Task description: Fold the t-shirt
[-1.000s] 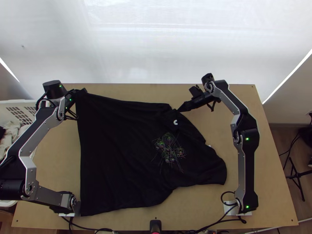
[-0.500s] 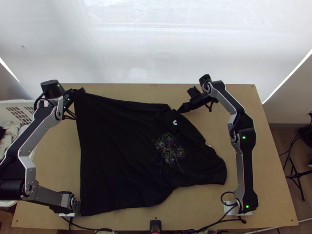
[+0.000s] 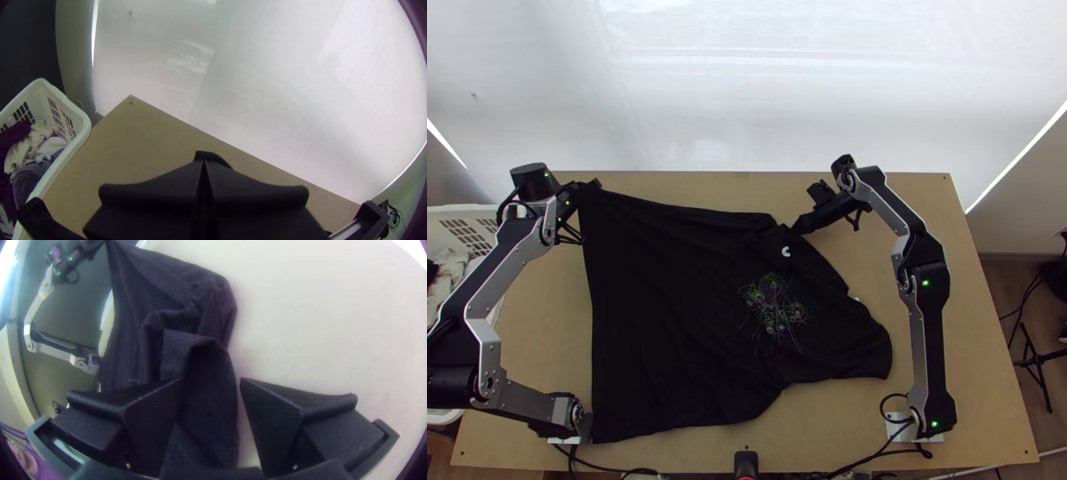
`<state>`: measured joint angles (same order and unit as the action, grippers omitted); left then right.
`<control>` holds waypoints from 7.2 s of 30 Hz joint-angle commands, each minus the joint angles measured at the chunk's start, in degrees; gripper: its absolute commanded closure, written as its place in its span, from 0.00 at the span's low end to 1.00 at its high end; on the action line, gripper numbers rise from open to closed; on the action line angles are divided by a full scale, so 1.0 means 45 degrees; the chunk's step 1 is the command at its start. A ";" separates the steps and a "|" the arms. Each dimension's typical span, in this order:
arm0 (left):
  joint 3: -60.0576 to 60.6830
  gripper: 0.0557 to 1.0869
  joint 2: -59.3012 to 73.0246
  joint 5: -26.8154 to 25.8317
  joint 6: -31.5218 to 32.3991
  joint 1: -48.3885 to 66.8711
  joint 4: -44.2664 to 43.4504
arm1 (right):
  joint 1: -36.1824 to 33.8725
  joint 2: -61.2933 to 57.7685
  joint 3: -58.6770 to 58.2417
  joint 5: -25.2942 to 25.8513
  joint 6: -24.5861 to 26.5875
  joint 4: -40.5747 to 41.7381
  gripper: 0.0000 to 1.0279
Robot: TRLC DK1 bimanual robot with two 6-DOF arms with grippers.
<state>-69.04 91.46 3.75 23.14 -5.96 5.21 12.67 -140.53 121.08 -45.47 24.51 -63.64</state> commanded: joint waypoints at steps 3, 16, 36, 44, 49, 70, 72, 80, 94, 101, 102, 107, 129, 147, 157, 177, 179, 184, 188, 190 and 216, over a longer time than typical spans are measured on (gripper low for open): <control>-0.0089 0.97 0.0027 0.0007 0.0035 -0.0005 -0.0026 | 0.0135 0.0037 0.0008 0.0008 0.0178 -0.0175 0.49; -0.0382 0.97 0.0008 -0.0013 0.0074 -0.0024 0.0053 | 0.0232 0.1346 -0.0050 -0.0012 -0.0154 -0.0214 0.97; -1.1612 0.97 0.1570 -0.2864 -0.0356 0.0015 0.9916 | -0.0725 0.7752 0.2801 0.7625 -0.5350 0.2677 0.97; -1.2882 0.97 0.1277 -0.3255 -0.0258 -0.1333 1.0443 | -0.1740 0.9529 0.2489 0.7742 -0.4471 0.2540 0.97; -1.2999 0.97 0.1609 -0.3294 -0.0297 -0.1723 0.8275 | -0.1877 0.9451 0.2371 0.7996 -0.3689 0.3946 0.97; -1.0342 0.97 -0.8196 -0.3118 0.3120 -0.3032 0.5287 | -0.0783 1.7615 0.1727 0.7195 -0.2498 0.0001 0.97; -0.9952 0.97 -0.8899 -0.3157 0.2925 -0.3032 0.5131 | -0.0823 1.8084 0.1942 0.7215 -0.2478 -0.0468 0.97; -0.9776 0.97 -0.9700 -0.3099 0.2808 -0.3364 0.5131 | -0.1057 1.8904 0.2684 0.7254 -0.2322 -0.0605 0.97; -0.8780 0.97 -1.0344 -0.2962 0.2808 -0.3696 0.4349 | -0.1155 2.0213 0.1922 0.8386 -0.2576 0.1895 0.97; -0.8682 0.97 -1.0246 -0.2981 0.2886 -0.3696 0.4232 | -0.0920 2.0135 0.1805 0.8386 -0.2771 0.2110 0.97; -0.8526 0.97 -1.0266 -0.2981 0.2886 -0.3696 0.4213 | -0.0940 2.0213 0.1551 0.8386 -0.2791 0.2208 0.97; -0.7335 0.97 -1.0246 -0.3157 0.2788 -0.3676 0.5150 | -0.0901 1.9569 -0.0422 0.7234 -0.3748 0.1388 0.97; 0.4521 0.97 -0.8117 -0.3470 -0.0981 -0.0278 0.0209 | -0.0237 1.5233 -0.9933 0.6160 -0.2322 0.5177 0.97; -0.3585 0.97 0.3133 -0.2571 -0.0981 -0.0005 -0.1530 | -0.1584 0.7029 -0.4328 0.6218 -0.2088 0.6309 0.97; -0.9210 0.97 0.7488 -0.2630 -0.1645 -0.0610 0.1674 | -0.2112 0.2694 0.1610 0.6258 -0.2205 0.3302 0.97; -1.1202 0.97 0.8933 -0.2454 -0.1782 -0.1196 0.2748 | -0.2405 0.1170 0.2723 0.6883 -0.2596 0.3536 0.97; -1.1202 0.97 0.8894 -0.2454 -0.1801 -0.1196 0.3217 | -0.2385 0.1170 0.2586 0.6883 -0.2596 0.3380 0.97; -1.1202 0.97 0.8660 -0.2493 -0.2212 -0.1157 0.5033 | -0.2385 0.1522 0.2059 0.6863 -0.2576 0.2657 0.97; -1.0909 0.97 0.8133 -0.2728 -0.2485 -0.1079 0.6439 | -0.2209 0.1795 0.1942 0.6843 -0.2459 0.1251 0.97; -1.0557 0.97 0.7820 -0.2864 -0.2505 -0.1079 0.6615 | -0.2151 0.2029 0.1727 0.6804 -0.2361 0.0743 0.97; -0.6299 0.97 0.4871 -0.3528 -0.4438 -0.1762 0.9154 | -0.1936 0.4705 -0.3117 0.7039 -0.2439 -0.0624 0.97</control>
<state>-102.61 115.74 -11.42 4.73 -12.53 47.35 3.75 -122.50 113.93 -14.81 13.98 -65.93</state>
